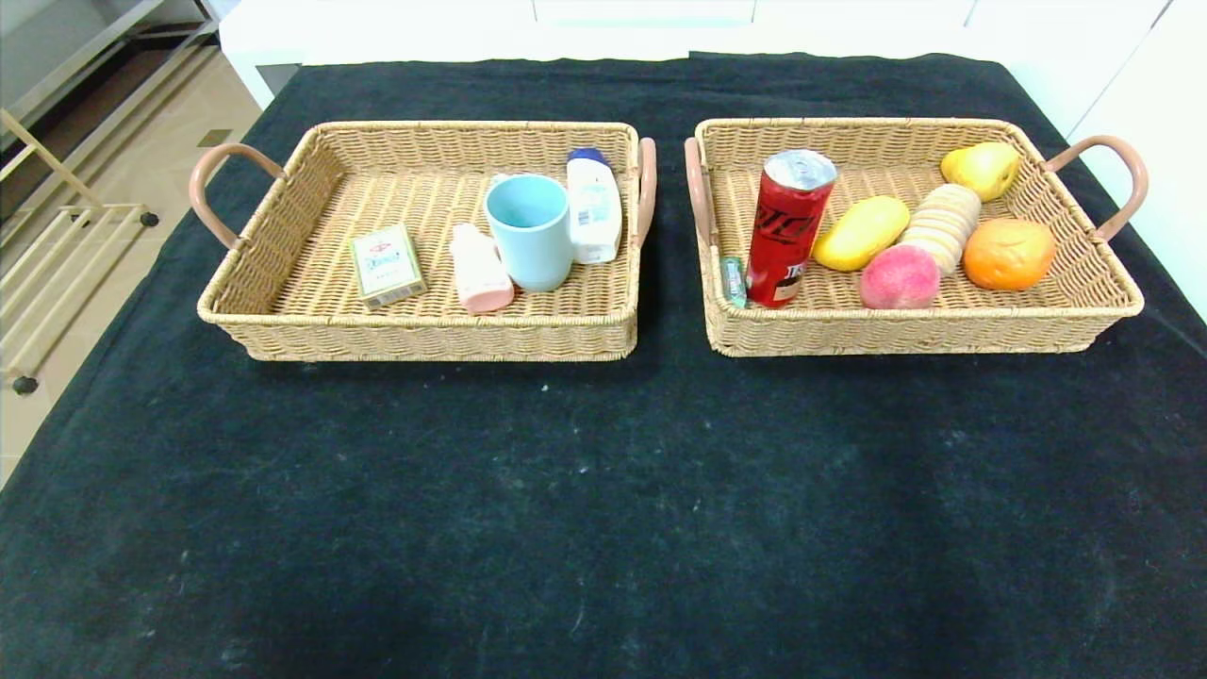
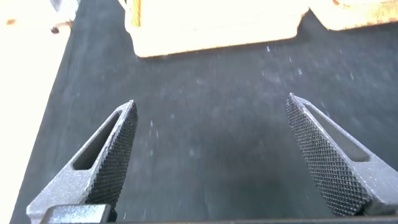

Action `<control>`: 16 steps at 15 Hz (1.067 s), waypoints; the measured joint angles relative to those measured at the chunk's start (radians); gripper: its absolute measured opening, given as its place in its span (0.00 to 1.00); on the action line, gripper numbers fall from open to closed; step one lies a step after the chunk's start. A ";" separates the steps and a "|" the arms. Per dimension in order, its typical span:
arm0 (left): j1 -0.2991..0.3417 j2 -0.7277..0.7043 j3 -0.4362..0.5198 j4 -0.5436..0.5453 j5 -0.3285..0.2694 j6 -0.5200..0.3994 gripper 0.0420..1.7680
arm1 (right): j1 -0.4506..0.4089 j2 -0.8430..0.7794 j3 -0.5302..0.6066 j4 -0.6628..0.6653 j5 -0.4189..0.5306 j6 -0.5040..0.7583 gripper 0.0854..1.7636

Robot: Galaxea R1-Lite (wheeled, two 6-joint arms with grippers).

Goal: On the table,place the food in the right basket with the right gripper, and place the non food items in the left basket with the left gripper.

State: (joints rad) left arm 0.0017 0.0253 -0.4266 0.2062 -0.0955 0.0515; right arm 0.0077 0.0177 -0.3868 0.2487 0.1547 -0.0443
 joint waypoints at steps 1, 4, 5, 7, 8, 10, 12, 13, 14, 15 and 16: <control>0.000 -0.010 0.048 -0.057 0.002 -0.002 0.97 | 0.000 -0.007 0.031 -0.044 -0.008 0.018 0.97; 0.000 -0.024 0.176 -0.158 0.003 -0.003 0.97 | 0.000 -0.015 0.164 -0.201 -0.071 0.025 0.97; 0.000 -0.025 0.206 -0.164 0.002 -0.003 0.97 | 0.000 -0.016 0.223 -0.277 -0.099 0.021 0.97; 0.000 -0.027 0.266 -0.168 0.004 -0.007 0.97 | 0.000 -0.018 0.322 -0.374 -0.160 0.008 0.97; 0.000 -0.027 0.293 -0.169 0.006 -0.007 0.97 | 0.000 -0.018 0.353 -0.389 -0.173 0.002 0.97; 0.000 -0.028 0.332 -0.169 0.016 -0.005 0.97 | 0.000 -0.018 0.378 -0.381 -0.174 0.002 0.97; 0.000 -0.028 0.369 -0.172 0.034 -0.004 0.97 | 0.000 -0.018 0.384 -0.373 -0.169 0.010 0.97; 0.000 -0.028 0.383 -0.182 0.046 -0.005 0.97 | 0.000 -0.018 0.385 -0.360 -0.164 0.010 0.97; 0.000 -0.028 0.391 -0.185 0.048 -0.005 0.97 | 0.000 -0.018 0.386 -0.335 -0.163 0.010 0.97; 0.000 -0.028 0.395 -0.186 0.049 -0.006 0.97 | 0.000 -0.018 0.386 -0.322 -0.167 0.014 0.97; 0.000 -0.028 0.398 -0.186 0.051 -0.007 0.97 | 0.000 -0.018 0.386 -0.320 -0.166 0.021 0.97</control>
State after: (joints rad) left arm 0.0013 -0.0028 -0.0283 0.0202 -0.0440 0.0440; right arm 0.0072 0.0000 -0.0004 -0.0711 -0.0115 -0.0234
